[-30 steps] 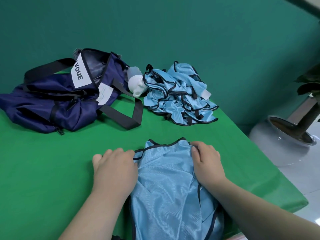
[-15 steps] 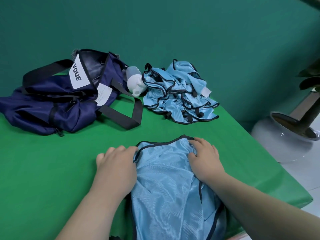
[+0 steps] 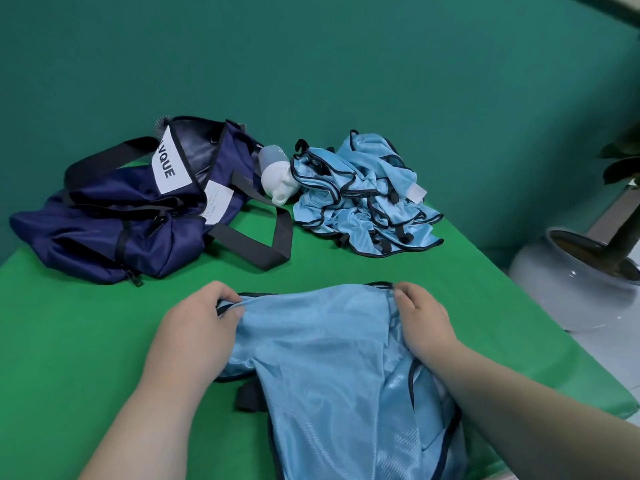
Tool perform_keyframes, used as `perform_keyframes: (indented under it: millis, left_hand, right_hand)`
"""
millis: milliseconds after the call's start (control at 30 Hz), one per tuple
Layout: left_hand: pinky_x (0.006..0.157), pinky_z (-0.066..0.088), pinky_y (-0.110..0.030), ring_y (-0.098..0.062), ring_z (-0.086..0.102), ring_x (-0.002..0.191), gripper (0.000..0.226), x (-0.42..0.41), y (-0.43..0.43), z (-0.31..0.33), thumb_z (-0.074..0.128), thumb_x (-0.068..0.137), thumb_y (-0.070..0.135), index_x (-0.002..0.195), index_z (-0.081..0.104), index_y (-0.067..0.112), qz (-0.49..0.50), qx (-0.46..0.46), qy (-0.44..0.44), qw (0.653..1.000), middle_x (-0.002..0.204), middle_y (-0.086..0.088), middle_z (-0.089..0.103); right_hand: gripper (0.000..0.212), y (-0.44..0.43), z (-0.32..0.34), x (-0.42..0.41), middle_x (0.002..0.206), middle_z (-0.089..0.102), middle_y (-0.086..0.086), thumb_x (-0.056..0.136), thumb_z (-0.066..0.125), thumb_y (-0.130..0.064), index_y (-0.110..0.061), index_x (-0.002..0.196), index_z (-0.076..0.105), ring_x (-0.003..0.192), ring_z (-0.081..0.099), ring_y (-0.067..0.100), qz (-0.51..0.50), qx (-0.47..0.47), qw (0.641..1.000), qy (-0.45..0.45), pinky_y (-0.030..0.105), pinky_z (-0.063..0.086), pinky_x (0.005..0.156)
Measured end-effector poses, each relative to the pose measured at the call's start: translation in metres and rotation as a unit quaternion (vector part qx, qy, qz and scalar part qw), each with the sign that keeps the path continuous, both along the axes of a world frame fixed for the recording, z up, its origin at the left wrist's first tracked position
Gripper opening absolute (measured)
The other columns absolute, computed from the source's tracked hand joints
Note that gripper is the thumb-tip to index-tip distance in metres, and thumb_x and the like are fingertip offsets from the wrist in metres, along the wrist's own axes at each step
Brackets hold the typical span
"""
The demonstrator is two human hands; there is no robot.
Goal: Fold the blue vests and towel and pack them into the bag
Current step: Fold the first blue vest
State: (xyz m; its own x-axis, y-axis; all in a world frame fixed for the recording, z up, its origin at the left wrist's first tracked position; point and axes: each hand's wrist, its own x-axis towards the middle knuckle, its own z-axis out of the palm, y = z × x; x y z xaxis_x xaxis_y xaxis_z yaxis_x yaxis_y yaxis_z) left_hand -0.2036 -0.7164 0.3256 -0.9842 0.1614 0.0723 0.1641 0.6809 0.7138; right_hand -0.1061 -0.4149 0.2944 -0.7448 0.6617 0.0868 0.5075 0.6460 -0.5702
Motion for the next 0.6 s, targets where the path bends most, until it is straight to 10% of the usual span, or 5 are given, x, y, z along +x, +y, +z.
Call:
perform_keyframes:
  millis: [433, 600]
  left_hand:
    - [0.068, 0.037, -0.029, -0.015, 0.056, 0.080, 0.037, -0.001, 0.007, 0.004, 0.069, 0.091, 0.025, 0.126, 0.063, 0.035, 0.011, 0.061, 0.000, 0.998, 0.100, 0.013, 0.062]
    - [0.057, 0.040, -0.027, -0.015, 0.060, 0.066, 0.008, -0.003, 0.008, 0.002, 0.070, 0.089, 0.027, 0.094, 0.069, 0.033, 0.029, 0.063, -0.008, 0.998, 0.077, 0.010, 0.070]
  right_hand:
    - [0.010, 0.046, 0.003, -0.021, 0.102, 0.057, -0.005, 0.091, 0.070, -0.037, -0.029, 0.093, 0.065, 0.105, 0.053, 0.022, 0.036, 0.047, 0.998, -0.037, 0.041, 0.045, 0.095]
    - [0.018, 0.044, 0.001, -0.027, 0.095, 0.055, -0.007, 0.091, 0.068, -0.037, -0.030, 0.079, 0.056, 0.096, 0.052, 0.022, 0.018, 0.049, 0.998, -0.028, 0.043, 0.046, 0.089]
